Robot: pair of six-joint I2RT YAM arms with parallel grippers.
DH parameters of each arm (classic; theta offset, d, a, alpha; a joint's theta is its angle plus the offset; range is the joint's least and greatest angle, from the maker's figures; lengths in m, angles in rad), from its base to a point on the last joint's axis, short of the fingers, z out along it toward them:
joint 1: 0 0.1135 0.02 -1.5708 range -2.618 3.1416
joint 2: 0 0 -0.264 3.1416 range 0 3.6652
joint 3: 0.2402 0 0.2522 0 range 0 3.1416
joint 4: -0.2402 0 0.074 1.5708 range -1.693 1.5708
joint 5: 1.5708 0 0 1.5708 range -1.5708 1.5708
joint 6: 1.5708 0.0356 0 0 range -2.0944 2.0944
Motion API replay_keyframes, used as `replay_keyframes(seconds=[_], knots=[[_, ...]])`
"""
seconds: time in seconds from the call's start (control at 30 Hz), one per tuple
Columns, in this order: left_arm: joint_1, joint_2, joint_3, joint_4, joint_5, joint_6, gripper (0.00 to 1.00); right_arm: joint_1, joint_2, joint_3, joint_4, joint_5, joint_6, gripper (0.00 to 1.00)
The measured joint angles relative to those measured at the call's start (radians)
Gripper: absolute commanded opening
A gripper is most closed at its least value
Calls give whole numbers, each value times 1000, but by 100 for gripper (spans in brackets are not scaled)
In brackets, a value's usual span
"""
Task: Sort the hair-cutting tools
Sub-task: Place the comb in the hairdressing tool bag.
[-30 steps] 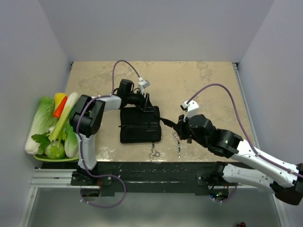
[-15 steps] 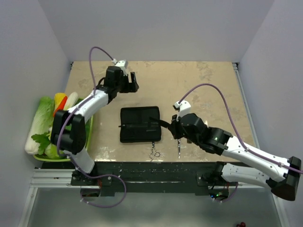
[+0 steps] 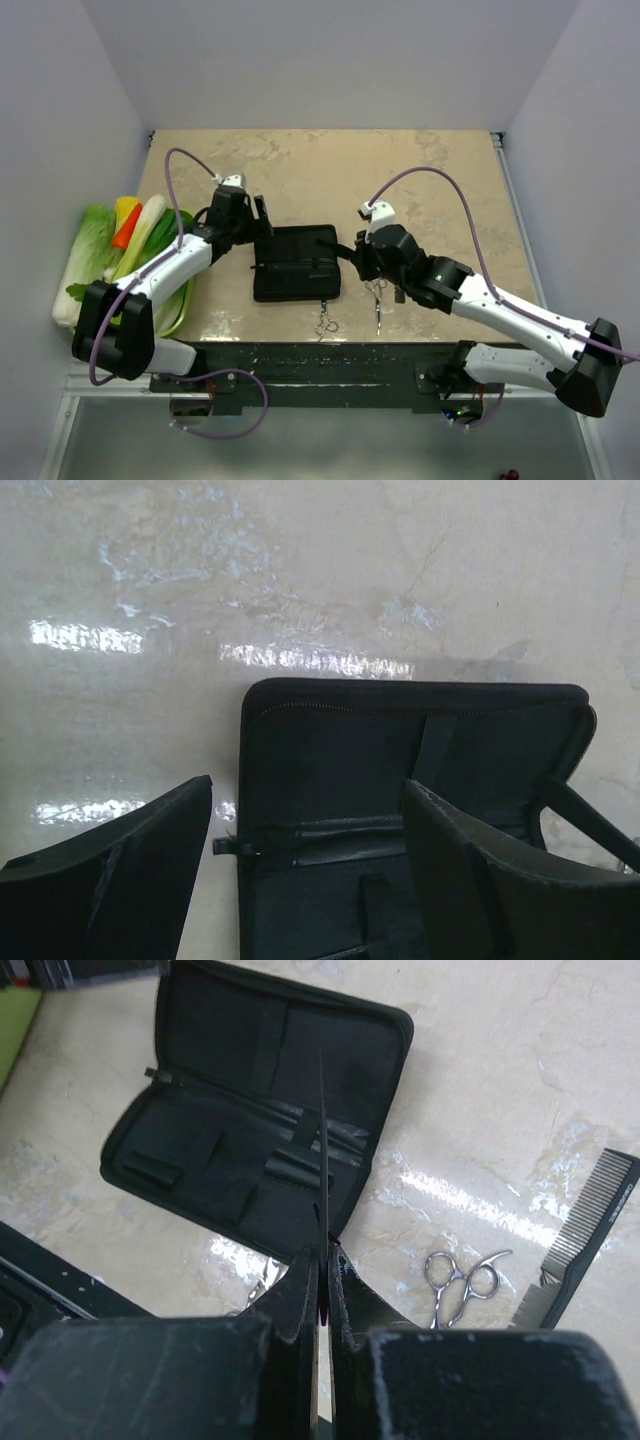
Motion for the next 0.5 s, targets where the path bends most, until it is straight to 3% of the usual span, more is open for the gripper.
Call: replay_keyframes(seconds=[0.27, 0.5], knots=[[-2, -6, -126, 116, 114, -69, 70, -39, 27, 51, 11, -42, -15, 0], [-17, 3, -89, 29, -56, -73, 70, -53, 29, 51, 12, -55, -25, 0]])
